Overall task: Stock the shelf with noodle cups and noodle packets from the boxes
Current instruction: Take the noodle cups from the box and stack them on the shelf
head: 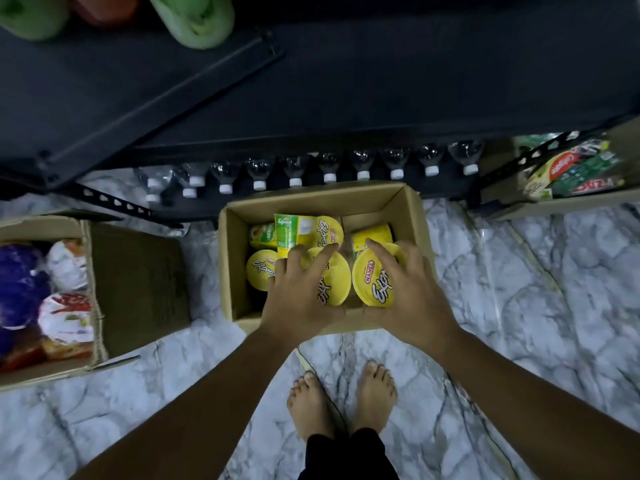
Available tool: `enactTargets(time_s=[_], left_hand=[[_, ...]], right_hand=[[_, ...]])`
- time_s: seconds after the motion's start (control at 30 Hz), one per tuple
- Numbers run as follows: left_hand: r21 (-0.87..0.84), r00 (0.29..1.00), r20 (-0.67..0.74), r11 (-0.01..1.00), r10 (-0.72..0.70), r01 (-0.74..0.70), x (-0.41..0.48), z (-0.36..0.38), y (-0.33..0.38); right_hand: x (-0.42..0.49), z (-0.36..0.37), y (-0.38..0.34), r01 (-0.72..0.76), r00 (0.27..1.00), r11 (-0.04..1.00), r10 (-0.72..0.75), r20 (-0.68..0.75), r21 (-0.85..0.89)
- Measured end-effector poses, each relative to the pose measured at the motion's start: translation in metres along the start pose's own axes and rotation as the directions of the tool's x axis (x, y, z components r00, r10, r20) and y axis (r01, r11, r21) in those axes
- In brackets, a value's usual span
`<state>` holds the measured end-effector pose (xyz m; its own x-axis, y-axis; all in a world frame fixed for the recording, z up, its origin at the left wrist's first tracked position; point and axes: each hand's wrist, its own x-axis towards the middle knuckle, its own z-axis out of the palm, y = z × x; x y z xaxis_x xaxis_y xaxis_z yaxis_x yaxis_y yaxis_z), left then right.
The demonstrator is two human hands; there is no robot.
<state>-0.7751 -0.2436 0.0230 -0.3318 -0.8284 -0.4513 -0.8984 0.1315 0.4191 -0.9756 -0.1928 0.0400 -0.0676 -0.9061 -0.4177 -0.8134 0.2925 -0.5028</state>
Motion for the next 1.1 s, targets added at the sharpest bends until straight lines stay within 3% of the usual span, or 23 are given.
enactTargets(time_s=[0.13,0.47,0.67,1.1], left_hand=[[-0.045,0.996,-0.068,0.997,0.052,-0.055,-0.044,-0.071,0.033],[-0.109,0.950,-0.233,0.966,0.206,-0.236,-0.182,-0.270,0.116],[-0.128,0.859,-0.396,0.907,0.323,-0.400,-0.245,-0.371,0.158],[-0.079,0.618,-0.681,0.800,0.392,-0.595,-0.324,-0.543,0.232]], right_hand=[[-0.045,-0.062,-0.042,-0.014,0.995,0.990,0.028,-0.096,0.138],[-0.176,-0.228,-0.157,0.211,0.900,0.922,-0.053,-0.433,0.325],[-0.234,-0.317,-0.228,0.337,0.834,0.857,-0.080,-0.546,0.390],[-0.307,-0.463,-0.340,0.590,0.647,0.718,-0.147,-0.748,0.369]])
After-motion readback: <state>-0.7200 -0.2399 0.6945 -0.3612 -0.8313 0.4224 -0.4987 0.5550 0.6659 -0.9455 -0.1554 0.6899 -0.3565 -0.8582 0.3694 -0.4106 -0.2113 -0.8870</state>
